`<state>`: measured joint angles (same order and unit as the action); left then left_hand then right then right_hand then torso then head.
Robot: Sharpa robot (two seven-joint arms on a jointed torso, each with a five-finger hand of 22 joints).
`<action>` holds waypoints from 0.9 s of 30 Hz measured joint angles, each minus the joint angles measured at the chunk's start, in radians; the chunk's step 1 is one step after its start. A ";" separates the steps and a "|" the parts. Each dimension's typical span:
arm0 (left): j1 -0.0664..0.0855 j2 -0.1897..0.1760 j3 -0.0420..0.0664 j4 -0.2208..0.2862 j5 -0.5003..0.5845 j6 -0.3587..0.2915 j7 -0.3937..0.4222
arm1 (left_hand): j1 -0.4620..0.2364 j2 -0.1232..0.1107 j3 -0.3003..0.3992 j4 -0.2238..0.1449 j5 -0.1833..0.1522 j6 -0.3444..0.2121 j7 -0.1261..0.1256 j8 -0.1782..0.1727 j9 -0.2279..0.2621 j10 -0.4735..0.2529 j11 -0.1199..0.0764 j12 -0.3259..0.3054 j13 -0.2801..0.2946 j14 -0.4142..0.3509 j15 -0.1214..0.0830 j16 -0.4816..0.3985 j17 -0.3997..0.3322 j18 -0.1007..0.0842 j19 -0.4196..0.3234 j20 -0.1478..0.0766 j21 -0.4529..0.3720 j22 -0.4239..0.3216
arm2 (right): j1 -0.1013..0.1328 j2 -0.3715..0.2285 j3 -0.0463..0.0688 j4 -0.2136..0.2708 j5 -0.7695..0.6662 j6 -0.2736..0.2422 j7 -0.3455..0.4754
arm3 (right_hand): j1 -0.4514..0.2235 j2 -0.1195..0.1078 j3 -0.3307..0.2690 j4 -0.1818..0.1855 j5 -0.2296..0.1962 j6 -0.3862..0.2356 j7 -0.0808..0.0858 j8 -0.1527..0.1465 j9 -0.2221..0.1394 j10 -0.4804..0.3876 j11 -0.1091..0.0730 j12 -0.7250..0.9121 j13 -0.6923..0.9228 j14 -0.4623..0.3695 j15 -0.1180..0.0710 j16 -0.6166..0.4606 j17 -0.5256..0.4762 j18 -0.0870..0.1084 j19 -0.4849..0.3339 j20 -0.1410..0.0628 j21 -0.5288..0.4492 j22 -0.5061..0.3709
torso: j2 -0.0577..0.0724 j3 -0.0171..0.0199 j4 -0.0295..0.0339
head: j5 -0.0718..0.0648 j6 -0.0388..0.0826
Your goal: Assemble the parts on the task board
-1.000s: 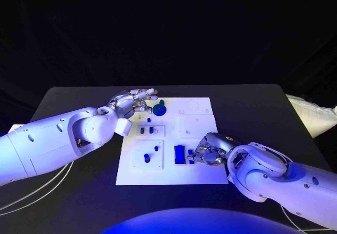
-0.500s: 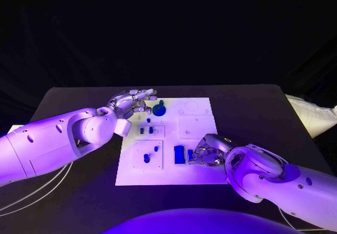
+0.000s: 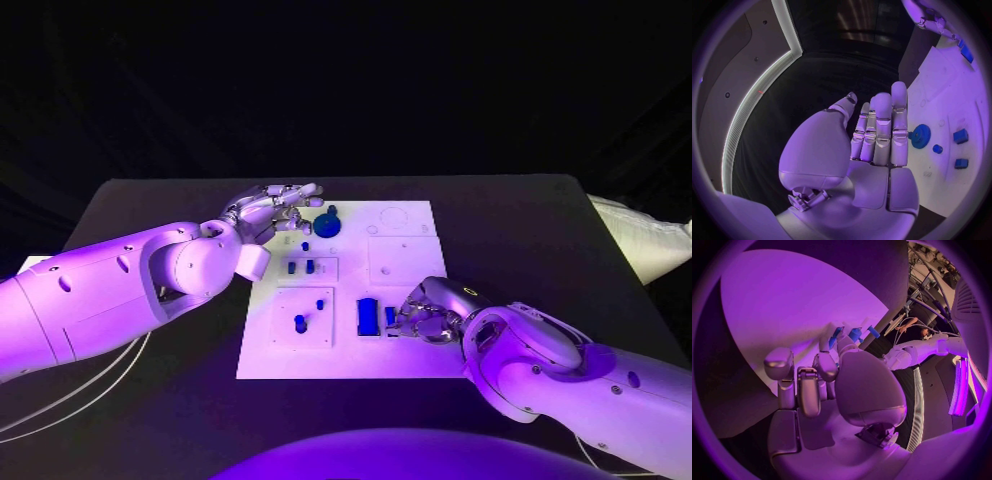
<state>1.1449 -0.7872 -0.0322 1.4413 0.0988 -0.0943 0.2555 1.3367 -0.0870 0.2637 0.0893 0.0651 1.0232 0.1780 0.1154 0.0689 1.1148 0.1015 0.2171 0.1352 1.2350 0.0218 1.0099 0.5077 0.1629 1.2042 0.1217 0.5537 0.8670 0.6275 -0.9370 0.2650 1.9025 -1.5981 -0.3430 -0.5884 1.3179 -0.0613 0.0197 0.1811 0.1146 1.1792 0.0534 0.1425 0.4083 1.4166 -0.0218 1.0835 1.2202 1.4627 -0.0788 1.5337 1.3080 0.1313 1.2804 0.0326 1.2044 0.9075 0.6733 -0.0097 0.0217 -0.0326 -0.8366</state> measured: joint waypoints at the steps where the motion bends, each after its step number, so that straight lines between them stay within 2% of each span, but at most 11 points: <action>1: 0.000 0.000 0.000 0.000 0.000 0.000 0.000 | 0.000 0.000 0.000 0.000 0.000 0.000 0.000 0.000 0.000 0.000 0.000 0.000 0.000 0.000 0.000 0.000 0.000 0.000 0.000 0.000 0.000 0.000 | 0.000 -0.002 0.000 0.002 0.000 -0.003 0.000 | -0.007 -0.007 -0.004 0.004 0.000 0.000 0.000 0.000 0.001 0.000 0.000 0.000 0.000 0.000 0.000 0.000 0.000 0.000 0.000 0.000 0.000 0.000 | 0.000 0.0000 0.0000 | 0.000 0.001; 5: -0.001 0.000 0.000 -0.002 0.000 0.000 0.000 | 0.004 0.004 0.000 0.000 0.000 0.000 0.000 0.000 0.000 0.000 0.000 0.004 0.000 -0.002 -0.002 0.000 -0.002 0.000 0.000 0.000 -0.004 0.000 | 0.000 -0.013 0.002 0.016 0.003 -0.021 0.000 | -0.039 -0.027 -0.027 0.026 0.000 0.000 0.000 0.000 0.003 0.002 -0.002 0.000 0.000 0.000 0.000 0.000 0.000 0.000 0.000 0.000 -0.002 -0.004 | -0.001 0.0000 -0.0001 | -0.002 0.004; 7: -0.003 0.000 0.000 -0.003 0.000 0.000 0.000 | 0.004 0.004 0.000 0.000 0.000 0.000 0.000 0.000 0.000 0.000 0.000 0.004 0.000 -0.004 -0.004 0.000 -0.002 0.000 0.000 0.000 -0.004 0.000 | 0.000 -0.020 0.003 0.022 0.009 -0.038 0.004 | -0.058 -0.034 -0.048 0.042 0.015 0.000 0.000 -0.005 0.003 0.001 -0.002 -0.019 -0.010 0.000 0.000 -0.008 0.000 0.000 -0.001 -0.001 -0.011 -0.015 | -0.001 -0.0005 0.0000 | -0.004 0.005; 10: -0.005 0.000 0.000 -0.005 0.000 0.000 0.000 | 0.004 0.004 0.000 0.000 0.000 0.000 0.000 0.000 0.000 0.000 0.000 0.004 0.000 -0.004 -0.004 0.000 -0.002 0.000 0.000 0.000 -0.004 0.000 | 0.003 -0.027 0.005 0.023 0.021 -0.064 0.012 | -0.068 -0.039 -0.075 0.060 0.033 -0.011 0.011 -0.014 0.003 -0.023 0.007 -0.074 -0.047 0.000 0.000 -0.025 0.000 0.000 -0.024 0.001 -0.034 -0.048 | -0.003 -0.0016 0.0012 | -0.005 0.009; 14: -0.012 0.000 0.000 -0.011 -0.001 0.000 0.000 | 0.008 0.000 0.000 0.000 0.000 0.000 0.000 0.000 0.000 -0.002 0.002 0.004 0.000 -0.007 0.000 -0.005 -0.009 0.000 0.000 0.000 -0.004 0.000 | 0.022 -0.034 0.006 0.008 0.072 -0.119 0.037 | -0.067 -0.038 -0.102 0.079 0.042 -0.059 0.024 -0.041 -0.003 -0.072 0.021 -0.188 -0.126 0.005 0.006 -0.056 0.000 0.000 -0.060 0.009 -0.085 -0.122 | -0.008 -0.0024 0.0016 | -0.005 0.013; 16: -0.015 0.000 0.000 -0.015 0.000 -0.001 0.000 | 0.008 0.000 -0.009 0.001 0.000 0.000 0.000 0.003 0.000 -0.006 0.006 0.004 0.000 -0.022 0.001 -0.012 -0.014 0.000 -0.002 0.002 -0.013 -0.005 | 0.040 -0.037 0.007 -0.013 0.126 -0.153 0.063 | -0.051 -0.023 -0.106 0.079 0.055 -0.082 0.032 -0.055 -0.010 -0.081 0.030 -0.215 -0.145 0.001 0.012 -0.060 0.000 0.000 -0.066 0.013 -0.098 -0.139 | -0.012 -0.0028 0.0013 | -0.005 0.015; 19: -0.021 0.003 0.000 -0.026 0.004 -0.006 0.002 | 0.016 0.008 -0.021 0.002 0.000 -0.004 0.003 0.004 0.000 -0.013 0.006 0.015 0.000 -0.066 0.006 -0.043 -0.030 0.000 -0.033 0.007 -0.041 -0.019 | 0.063 -0.041 0.009 -0.048 0.234 -0.202 0.120 | -0.021 -0.015 -0.110 0.075 0.067 -0.104 0.045 -0.070 -0.020 -0.095 0.037 -0.245 -0.168 0.003 0.015 -0.068 0.000 0.000 -0.072 0.018 -0.112 -0.159 | -0.021 -0.0053 0.0011 | -0.006 0.021; 23: -0.032 0.008 0.000 -0.044 0.019 -0.020 0.009 | 0.026 0.017 -0.034 0.003 0.000 -0.004 0.004 0.011 0.000 -0.026 0.012 0.024 -0.001 -0.147 0.015 -0.137 -0.080 0.000 -0.101 0.018 -0.114 -0.065 | 0.091 -0.039 0.008 -0.108 0.414 -0.253 0.235 | 0.031 0.014 -0.118 0.060 0.071 -0.138 0.059 -0.075 -0.041 -0.173 0.049 -0.417 -0.294 0.004 0.029 -0.147 -0.009 0.031 -0.141 0.029 -0.211 -0.297 | -0.038 -0.0092 0.0000 | -0.008 0.033; 24: -0.035 0.009 0.000 -0.049 0.023 -0.025 0.011 | 0.034 0.016 -0.035 0.005 0.000 -0.004 0.004 0.016 0.000 -0.031 0.016 0.027 -0.004 -0.172 0.020 -0.182 -0.103 0.000 -0.126 0.023 -0.145 -0.087 | 0.099 -0.036 0.008 -0.123 0.457 -0.261 0.266 | 0.046 0.023 -0.117 0.053 0.071 -0.148 0.061 -0.075 -0.046 -0.194 0.052 -0.456 -0.325 0.005 0.031 -0.184 -0.047 0.032 -0.162 0.031 -0.245 -0.341 | -0.044 -0.0102 -0.0006 | -0.008 0.038; 25: -0.038 0.010 0.000 -0.053 0.027 -0.029 0.014 | 0.037 0.018 -0.040 0.006 0.000 -0.004 0.004 0.018 0.000 -0.037 0.019 0.027 -0.007 -0.188 0.025 -0.222 -0.122 0.000 -0.145 0.028 -0.171 -0.106 | 0.107 -0.031 0.008 -0.141 0.504 -0.269 0.300 | 0.074 0.038 -0.109 0.044 0.071 -0.156 0.066 -0.075 -0.054 -0.221 0.057 -0.504 -0.363 -0.008 0.041 -0.270 -0.141 0.046 -0.186 0.035 -0.285 -0.378 | -0.049 -0.0113 -0.0013 | -0.008 0.042; 27: -0.046 0.012 0.000 -0.066 0.038 -0.041 0.021 | 0.041 0.022 -0.045 0.006 0.000 -0.006 0.005 0.020 0.000 -0.043 0.021 0.027 -0.016 -0.202 0.038 -0.303 -0.161 0.000 -0.172 0.038 -0.218 -0.146 | 0.123 -0.016 0.008 -0.185 0.614 -0.285 0.387 | 0.130 0.066 -0.085 0.021 0.070 -0.159 0.069 -0.075 -0.064 -0.248 0.058 -0.576 -0.426 -0.057 0.044 -0.435 -0.313 0.046 -0.208 0.039 -0.337 -0.416 | -0.059 -0.0126 -0.0035 | -0.008 0.050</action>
<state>1.0987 -0.7755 -0.0325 1.3755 0.1364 -0.1354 0.2765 1.3776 -0.0646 0.2191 0.0952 0.0651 1.0177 0.1835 0.1355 0.0688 1.0718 0.1223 0.2438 0.1196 1.0330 0.0594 0.7067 0.3466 0.1627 1.0321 0.1598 0.3353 0.7210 0.7509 -0.9525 0.2729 1.7179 -0.9843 -0.6283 -0.2012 1.4479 0.0049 -0.0657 0.2019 0.1849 1.0202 0.1227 0.0679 0.3445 1.1686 0.0357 0.5076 0.7938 1.4061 -0.0353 1.0986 0.9946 0.1777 1.0722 0.0719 0.8671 0.4915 0.6146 -0.0222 0.0182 -0.0408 -0.7865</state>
